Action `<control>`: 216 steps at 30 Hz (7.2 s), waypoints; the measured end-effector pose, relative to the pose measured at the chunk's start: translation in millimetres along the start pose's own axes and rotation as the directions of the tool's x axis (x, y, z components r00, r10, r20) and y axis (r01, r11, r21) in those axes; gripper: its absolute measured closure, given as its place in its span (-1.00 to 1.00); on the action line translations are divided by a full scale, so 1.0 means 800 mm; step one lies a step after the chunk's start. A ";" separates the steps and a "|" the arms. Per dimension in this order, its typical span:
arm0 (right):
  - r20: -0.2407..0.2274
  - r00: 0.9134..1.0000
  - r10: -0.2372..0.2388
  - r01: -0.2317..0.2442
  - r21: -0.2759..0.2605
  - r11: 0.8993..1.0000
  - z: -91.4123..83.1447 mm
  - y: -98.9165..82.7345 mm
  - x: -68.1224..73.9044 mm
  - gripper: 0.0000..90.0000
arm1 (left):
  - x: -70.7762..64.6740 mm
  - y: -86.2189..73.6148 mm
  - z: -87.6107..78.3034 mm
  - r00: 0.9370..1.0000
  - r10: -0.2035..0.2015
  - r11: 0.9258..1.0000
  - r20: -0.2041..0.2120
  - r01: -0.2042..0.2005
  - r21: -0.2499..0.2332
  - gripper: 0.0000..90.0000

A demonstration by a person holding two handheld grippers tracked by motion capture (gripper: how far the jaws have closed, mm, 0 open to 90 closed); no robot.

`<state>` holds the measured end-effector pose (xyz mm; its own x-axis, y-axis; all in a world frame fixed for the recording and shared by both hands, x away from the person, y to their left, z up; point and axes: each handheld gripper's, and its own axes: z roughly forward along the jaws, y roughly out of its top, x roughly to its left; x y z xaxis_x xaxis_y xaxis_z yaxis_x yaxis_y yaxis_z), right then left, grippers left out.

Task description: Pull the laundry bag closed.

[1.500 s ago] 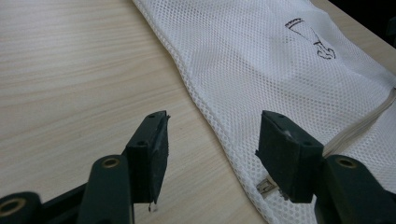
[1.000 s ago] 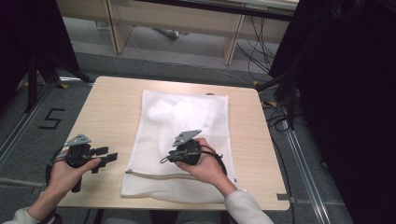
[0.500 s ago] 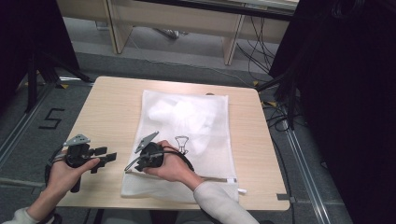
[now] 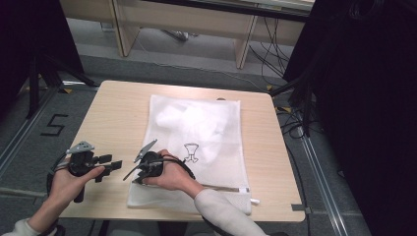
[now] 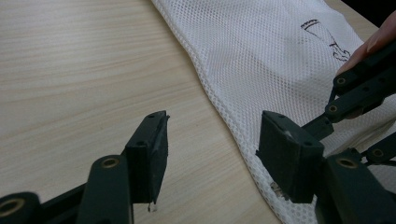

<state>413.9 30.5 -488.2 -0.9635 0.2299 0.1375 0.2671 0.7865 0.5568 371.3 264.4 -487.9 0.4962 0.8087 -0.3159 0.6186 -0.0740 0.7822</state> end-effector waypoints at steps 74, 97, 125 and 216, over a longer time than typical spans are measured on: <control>0.106 0.988 -0.115 0.122 -0.068 0.990 -0.040 0.004 0.035 0.83 | -0.036 0.027 0.066 0.965 -0.228 0.950 0.127 0.191 0.249 0.56; 0.137 0.982 -0.132 0.144 -0.074 0.987 -0.041 0.004 0.038 0.83 | -0.044 0.032 0.063 0.965 -0.219 0.951 0.145 0.177 0.255 0.73; 0.162 0.972 -0.170 0.184 -0.074 0.980 -0.037 0.006 0.044 0.83 | -0.041 0.029 0.086 0.948 -0.294 0.921 0.125 0.245 0.303 0.46; 0.119 0.990 -0.080 0.085 -0.038 0.996 -0.055 -0.060 0.022 0.83 | -0.037 0.039 0.075 0.970 -0.212 0.930 0.121 0.162 0.329 0.92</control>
<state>383.7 -28.3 -476.3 -0.9726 0.2323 -0.0057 0.1829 0.7807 0.5976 412.4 203.4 -486.7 0.4241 0.7291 -0.5372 0.8563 -0.1297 0.5000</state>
